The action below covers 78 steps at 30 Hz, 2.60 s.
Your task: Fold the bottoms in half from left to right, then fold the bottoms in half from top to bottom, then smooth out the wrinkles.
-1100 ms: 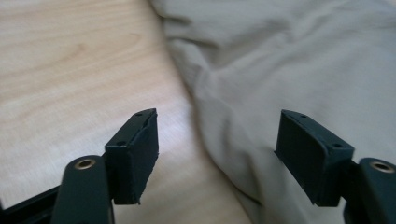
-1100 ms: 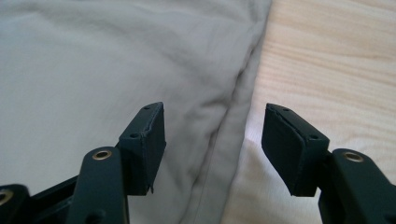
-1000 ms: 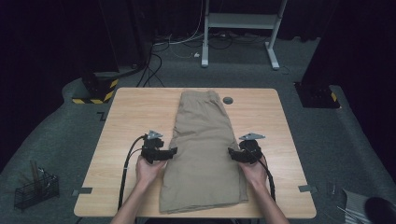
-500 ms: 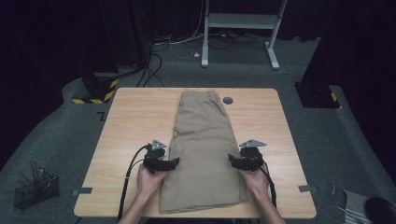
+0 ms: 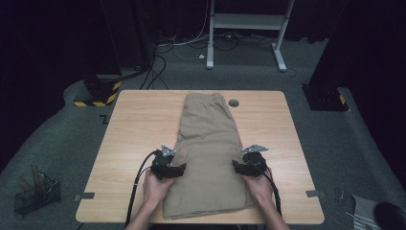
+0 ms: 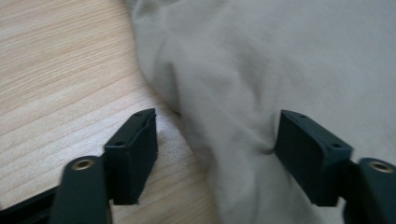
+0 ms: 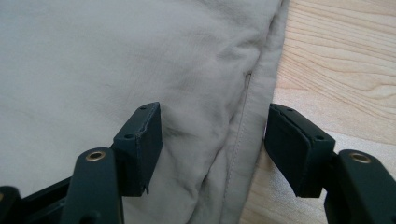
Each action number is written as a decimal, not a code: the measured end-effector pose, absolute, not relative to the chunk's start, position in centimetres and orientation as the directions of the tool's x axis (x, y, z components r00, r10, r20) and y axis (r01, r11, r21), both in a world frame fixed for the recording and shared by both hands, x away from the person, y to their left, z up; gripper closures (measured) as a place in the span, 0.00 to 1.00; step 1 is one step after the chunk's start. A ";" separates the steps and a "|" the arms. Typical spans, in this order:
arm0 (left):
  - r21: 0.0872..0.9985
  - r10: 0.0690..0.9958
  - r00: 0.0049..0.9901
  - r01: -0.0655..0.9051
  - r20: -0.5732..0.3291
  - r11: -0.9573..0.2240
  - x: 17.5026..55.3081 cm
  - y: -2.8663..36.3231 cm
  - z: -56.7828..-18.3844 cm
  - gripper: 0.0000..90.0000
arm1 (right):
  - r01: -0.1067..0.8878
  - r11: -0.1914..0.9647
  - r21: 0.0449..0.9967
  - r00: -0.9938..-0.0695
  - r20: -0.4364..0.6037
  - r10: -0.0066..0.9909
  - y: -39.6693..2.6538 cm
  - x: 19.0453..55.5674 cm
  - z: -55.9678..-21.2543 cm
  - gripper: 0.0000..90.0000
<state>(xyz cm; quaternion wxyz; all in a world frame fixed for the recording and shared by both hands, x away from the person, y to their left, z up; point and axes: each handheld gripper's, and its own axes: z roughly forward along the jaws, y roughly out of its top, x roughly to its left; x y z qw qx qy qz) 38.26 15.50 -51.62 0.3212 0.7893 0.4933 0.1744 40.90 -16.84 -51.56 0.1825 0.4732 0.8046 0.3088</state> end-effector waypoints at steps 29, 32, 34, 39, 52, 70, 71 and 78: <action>0.690 0.869 0.487 0.658 -0.086 -0.301 39.7 15.6 -51.5 0.83 | 0.640 0.417 0.645 -0.558 0.017 0.830 -16.1 40.6 -51.0 0.89; 0.691 0.863 0.492 0.662 -0.112 -0.288 39.8 15.8 -51.5 0.87 | 0.637 0.420 0.647 -0.566 0.021 0.824 -15.9 40.6 -51.0 0.93; 0.691 0.859 0.499 0.662 -0.117 -0.291 39.9 16.0 -51.5 0.89 | 0.636 0.421 0.647 -0.569 0.025 0.822 -15.9 40.5 -51.0 0.94; 0.696 0.852 0.509 0.655 -0.119 -0.294 39.9 16.1 -51.5 0.93 | 0.624 0.425 0.656 -0.579 0.023 0.815 -15.9 40.4 -51.1 0.96; 0.707 0.842 0.520 0.650 -0.144 -0.280 39.6 16.8 -50.8 0.97 | 0.597 0.392 0.700 -0.595 0.059 0.802 -16.4 39.9 -50.9 0.97; 0.749 0.822 0.539 0.618 -0.183 -0.239 39.6 17.5 -49.1 0.97 | 0.557 0.400 0.728 -0.620 0.043 0.783 -16.7 39.7 -49.3 0.98; 0.752 0.821 0.539 0.616 -0.185 -0.235 39.6 17.6 -49.0 0.97 | 0.554 0.397 0.732 -0.619 0.044 0.784 -16.7 39.6 -49.2 0.98; 0.776 0.815 0.545 0.595 -0.196 -0.210 39.3 18.0 -48.0 0.97 | 0.522 0.399 0.754 -0.631 0.026 0.776 -16.5 39.5 -48.3 0.98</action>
